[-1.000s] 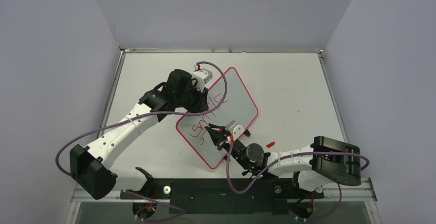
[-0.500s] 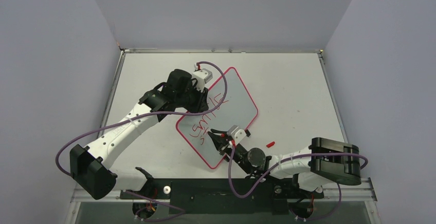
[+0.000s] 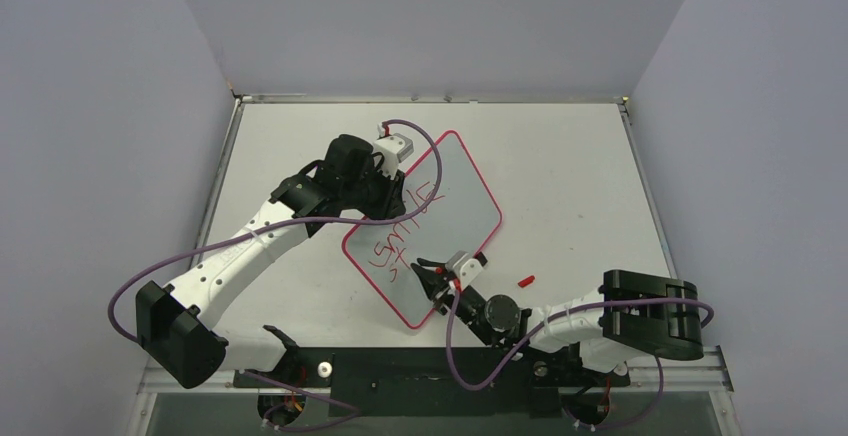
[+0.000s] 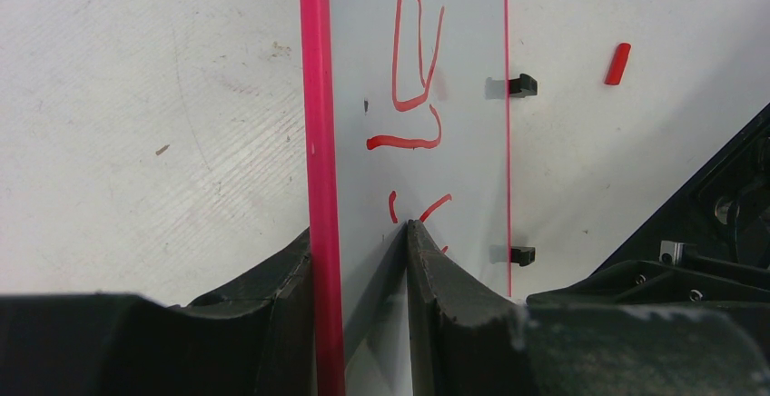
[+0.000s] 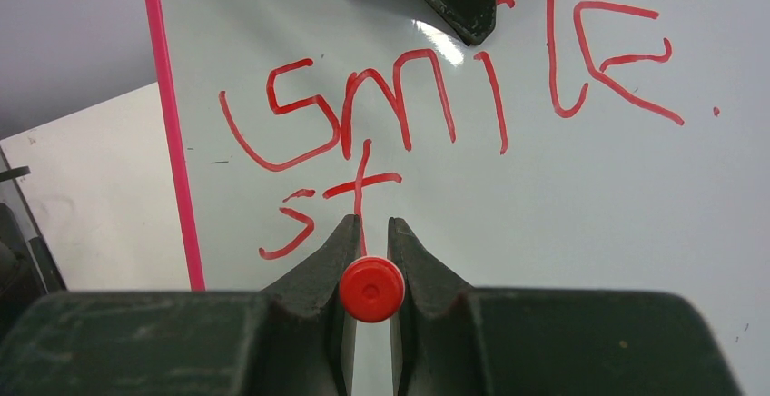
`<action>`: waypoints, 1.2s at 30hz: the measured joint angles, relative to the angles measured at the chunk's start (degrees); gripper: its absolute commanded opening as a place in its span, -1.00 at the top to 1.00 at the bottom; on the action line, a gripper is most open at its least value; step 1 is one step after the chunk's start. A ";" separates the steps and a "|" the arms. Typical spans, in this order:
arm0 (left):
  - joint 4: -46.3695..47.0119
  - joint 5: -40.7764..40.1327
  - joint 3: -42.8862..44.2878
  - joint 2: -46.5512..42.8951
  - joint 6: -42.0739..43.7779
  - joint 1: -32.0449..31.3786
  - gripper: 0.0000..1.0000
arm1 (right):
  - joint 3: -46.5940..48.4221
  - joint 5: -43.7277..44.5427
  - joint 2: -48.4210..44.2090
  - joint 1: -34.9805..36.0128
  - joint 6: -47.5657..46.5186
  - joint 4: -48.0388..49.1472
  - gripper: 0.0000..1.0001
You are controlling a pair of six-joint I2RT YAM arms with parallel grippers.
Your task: Write a sentence on the whiteboard
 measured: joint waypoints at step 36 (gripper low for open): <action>0.00 -0.20 -0.04 -0.28 0.00 -0.22 1.00 | 4.44 -0.37 -5.46 -5.57 -4.76 -8.85 1.00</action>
